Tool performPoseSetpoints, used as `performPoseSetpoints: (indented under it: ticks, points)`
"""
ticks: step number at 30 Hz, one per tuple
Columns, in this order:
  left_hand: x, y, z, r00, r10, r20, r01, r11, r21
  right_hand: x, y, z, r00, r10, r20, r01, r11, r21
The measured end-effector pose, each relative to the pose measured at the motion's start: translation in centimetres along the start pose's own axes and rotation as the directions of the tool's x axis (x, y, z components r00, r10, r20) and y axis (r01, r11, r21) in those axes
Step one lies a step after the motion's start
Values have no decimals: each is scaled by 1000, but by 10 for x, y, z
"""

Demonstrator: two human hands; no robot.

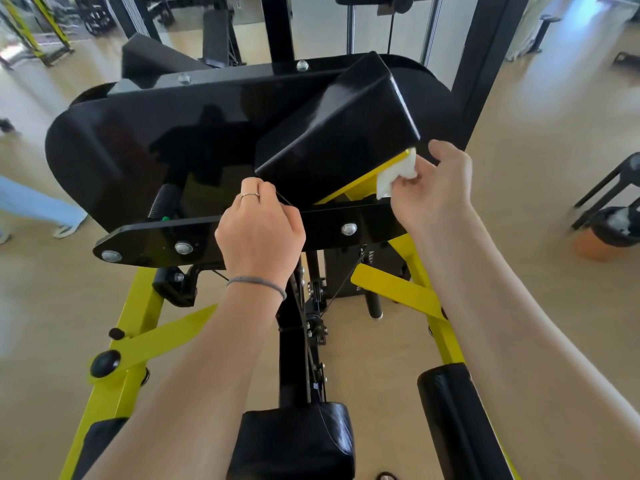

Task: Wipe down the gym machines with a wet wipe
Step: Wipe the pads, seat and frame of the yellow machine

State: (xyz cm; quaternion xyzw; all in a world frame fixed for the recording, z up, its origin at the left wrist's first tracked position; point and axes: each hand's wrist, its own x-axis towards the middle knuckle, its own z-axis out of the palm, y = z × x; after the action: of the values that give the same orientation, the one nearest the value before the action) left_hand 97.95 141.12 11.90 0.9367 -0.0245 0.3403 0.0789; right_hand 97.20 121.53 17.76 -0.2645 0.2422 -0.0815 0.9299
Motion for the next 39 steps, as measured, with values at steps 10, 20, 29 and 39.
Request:
performPoseSetpoints:
  ticks: [10,20,29,39]
  points:
    - [-1,0,-2,1000,2,19,-1,1000,-15,-16,5,6,1000,21,-22,-22,999,-37]
    - [0,4,-30,970,195,146,-153,954,-259,-30,31,-5,1000,-8,-11,8,1000,-12]
    - [14,-18,-52,963,179,202,-5,762,-648,-70,84,9,947,154,283,-110,980,-166]
    - [0,-110,-36,996,-25,82,59,899,-435,-50,152,13,650,-74,756,703,-320,-635]
